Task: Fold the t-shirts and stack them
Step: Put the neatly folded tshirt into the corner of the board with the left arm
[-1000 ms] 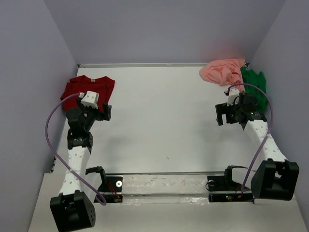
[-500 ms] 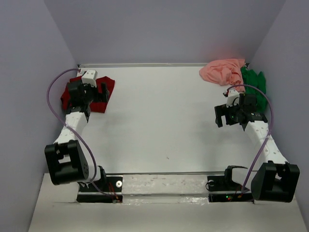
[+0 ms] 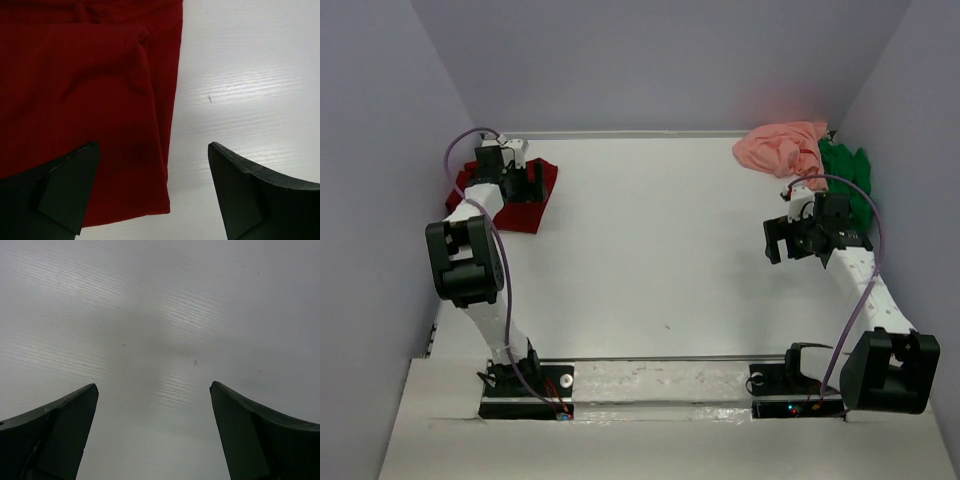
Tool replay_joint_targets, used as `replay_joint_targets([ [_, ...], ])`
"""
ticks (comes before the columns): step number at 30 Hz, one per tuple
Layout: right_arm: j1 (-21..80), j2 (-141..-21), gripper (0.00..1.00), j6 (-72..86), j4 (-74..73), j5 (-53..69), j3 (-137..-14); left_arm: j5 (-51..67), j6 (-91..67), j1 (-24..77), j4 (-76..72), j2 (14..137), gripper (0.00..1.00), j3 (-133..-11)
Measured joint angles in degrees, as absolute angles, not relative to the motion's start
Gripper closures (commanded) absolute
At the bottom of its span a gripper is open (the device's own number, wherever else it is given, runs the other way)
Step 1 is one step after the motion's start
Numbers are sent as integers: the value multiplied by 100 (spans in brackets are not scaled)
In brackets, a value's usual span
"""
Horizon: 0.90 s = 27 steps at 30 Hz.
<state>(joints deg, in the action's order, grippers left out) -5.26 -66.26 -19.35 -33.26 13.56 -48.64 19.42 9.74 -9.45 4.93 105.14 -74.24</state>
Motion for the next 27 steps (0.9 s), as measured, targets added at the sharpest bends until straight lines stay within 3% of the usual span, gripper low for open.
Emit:
replay_joint_targets([
  [9, -526, -6847, 0, -1975, -3446, 1400, -4904, 1699, 886, -976, 1367, 11249, 1, -8357],
  [27, -526, -6969, 0, -1977, -3459, 1400, -4941, 2532, 1221, -996, 2731, 12595, 1, -9996],
])
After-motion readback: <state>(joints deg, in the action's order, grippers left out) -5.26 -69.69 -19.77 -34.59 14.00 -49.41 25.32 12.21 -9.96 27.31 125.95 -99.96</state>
